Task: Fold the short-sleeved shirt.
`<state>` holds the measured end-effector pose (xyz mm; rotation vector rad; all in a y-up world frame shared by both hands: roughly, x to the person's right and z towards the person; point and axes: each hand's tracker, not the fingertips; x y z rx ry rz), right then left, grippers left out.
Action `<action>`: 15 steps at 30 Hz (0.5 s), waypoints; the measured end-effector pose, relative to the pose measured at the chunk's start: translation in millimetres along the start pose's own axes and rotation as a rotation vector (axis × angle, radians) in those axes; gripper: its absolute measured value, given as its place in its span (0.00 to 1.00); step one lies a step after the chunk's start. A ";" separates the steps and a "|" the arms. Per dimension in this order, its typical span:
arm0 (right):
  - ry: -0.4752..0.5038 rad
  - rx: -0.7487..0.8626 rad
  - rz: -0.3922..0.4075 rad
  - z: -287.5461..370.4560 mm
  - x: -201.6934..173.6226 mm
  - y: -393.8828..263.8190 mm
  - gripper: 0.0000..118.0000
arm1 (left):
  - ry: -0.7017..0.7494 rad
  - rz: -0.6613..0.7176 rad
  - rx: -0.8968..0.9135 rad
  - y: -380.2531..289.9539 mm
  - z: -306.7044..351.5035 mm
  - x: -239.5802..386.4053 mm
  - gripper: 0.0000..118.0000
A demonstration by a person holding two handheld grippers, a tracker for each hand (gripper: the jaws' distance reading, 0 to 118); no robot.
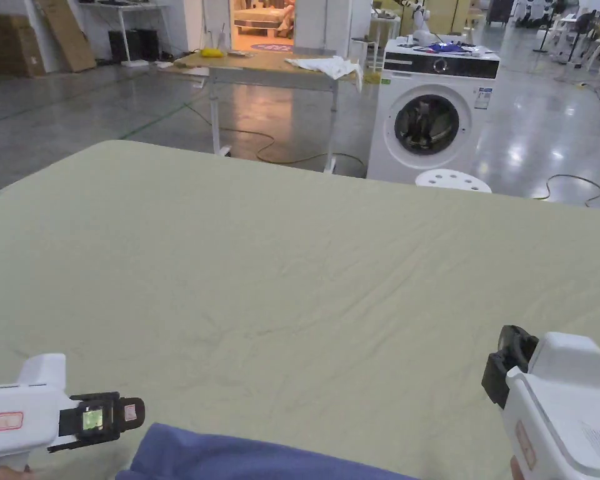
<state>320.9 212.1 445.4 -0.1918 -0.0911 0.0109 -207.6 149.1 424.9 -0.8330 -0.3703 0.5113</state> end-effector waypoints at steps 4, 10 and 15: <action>0.007 -0.036 -0.002 -1.6 1.1 -6.2 0.02 | -0.097 0.102 -0.162 -17.9 -21.8 -34.0 0.71; -0.004 -0.057 0.002 -0.3 6.2 -9.3 0.01 | -0.369 0.322 -0.123 -26.0 -50.0 -100.5 0.70; -0.010 -0.074 -0.004 0.7 8.6 -12.5 0.01 | -0.450 0.344 -0.171 -41.2 -86.3 -87.9 0.44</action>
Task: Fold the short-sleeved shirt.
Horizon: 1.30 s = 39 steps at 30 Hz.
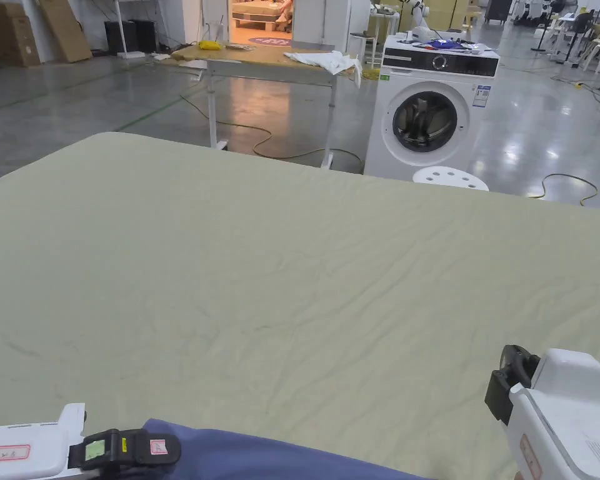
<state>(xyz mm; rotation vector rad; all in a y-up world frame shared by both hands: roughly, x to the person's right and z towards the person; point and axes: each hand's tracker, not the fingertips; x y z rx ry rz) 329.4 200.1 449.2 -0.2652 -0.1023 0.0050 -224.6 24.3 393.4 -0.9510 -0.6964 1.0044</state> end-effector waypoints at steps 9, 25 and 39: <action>-0.001 -0.016 -0.002 0.0 3.9 -2.0 0.01 | 0.190 -0.099 -0.018 4.8 -2.3 33.7 0.04; 0.029 -0.010 0.006 -10.4 4.5 -0.4 0.01 | 0.652 -0.255 0.109 20.7 103.1 151.8 0.04; 0.036 -0.027 -0.032 -12.2 5.8 -8.2 0.01 | 0.371 -0.262 -0.084 -44.8 -25.3 233.0 0.05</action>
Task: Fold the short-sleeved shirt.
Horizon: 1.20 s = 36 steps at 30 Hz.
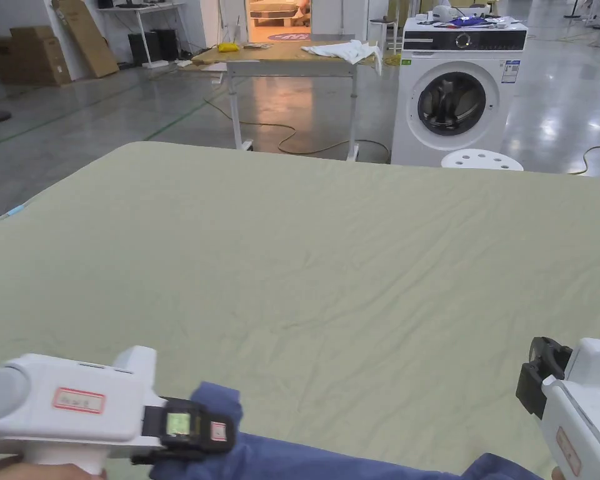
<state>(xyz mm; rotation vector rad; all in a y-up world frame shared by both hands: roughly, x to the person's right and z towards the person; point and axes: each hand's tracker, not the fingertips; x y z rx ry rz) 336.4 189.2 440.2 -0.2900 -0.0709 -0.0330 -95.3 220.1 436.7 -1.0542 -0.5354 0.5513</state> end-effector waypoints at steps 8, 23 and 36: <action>-0.012 -0.018 -0.018 2.9 7.6 -6.2 0.01 | 0.238 -0.100 -0.137 -7.1 -112.4 7.5 0.05; -0.038 -0.023 -0.012 6.4 19.8 -4.8 0.01 | 0.126 -0.131 -0.059 -0.1 -84.8 24.0 0.47; -0.048 -0.037 -0.014 9.0 24.4 -9.9 0.01 | 0.136 -0.148 -0.165 -27.7 -125.2 6.4 0.04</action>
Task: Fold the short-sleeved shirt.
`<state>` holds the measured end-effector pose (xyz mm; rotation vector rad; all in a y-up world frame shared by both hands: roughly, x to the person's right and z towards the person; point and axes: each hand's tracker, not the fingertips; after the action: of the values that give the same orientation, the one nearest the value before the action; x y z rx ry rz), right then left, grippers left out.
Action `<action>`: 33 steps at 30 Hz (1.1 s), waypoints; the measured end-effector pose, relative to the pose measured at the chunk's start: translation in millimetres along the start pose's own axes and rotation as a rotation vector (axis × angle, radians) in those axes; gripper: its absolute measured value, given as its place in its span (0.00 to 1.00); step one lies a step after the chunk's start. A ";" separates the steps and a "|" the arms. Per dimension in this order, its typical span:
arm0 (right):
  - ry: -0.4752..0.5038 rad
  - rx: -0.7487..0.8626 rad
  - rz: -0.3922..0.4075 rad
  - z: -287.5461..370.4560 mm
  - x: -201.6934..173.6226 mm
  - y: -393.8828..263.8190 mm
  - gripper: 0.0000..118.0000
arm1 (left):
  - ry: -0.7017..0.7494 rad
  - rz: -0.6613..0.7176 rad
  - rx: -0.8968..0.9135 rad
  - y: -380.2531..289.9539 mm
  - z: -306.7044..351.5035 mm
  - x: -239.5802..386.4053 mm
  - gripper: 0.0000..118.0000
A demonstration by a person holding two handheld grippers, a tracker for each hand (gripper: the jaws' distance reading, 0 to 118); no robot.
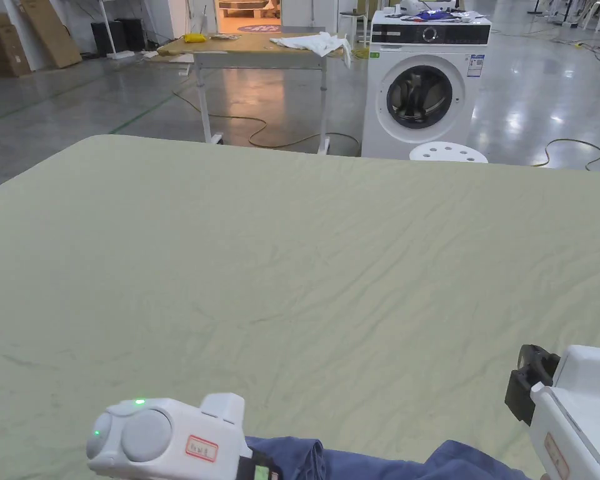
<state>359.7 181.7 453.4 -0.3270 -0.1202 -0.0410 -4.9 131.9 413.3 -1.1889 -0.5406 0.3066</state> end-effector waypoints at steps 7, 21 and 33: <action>-0.001 -0.013 0.002 0.3 0.0 -4.5 0.02 | -0.023 -0.045 0.035 -16.1 -21.8 16.3 0.04; 0.014 0.002 0.014 1.6 -5.6 0.2 0.01 | -0.171 -0.009 0.199 -11.3 63.7 -40.0 0.54; 0.020 -0.003 0.007 1.4 -8.1 0.5 0.01 | -0.305 0.342 0.178 -28.6 52.5 -192.2 0.56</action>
<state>351.6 182.8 453.6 -0.3298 -0.0991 -0.0372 -195.6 67.6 408.7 -1.0642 -0.5591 0.8219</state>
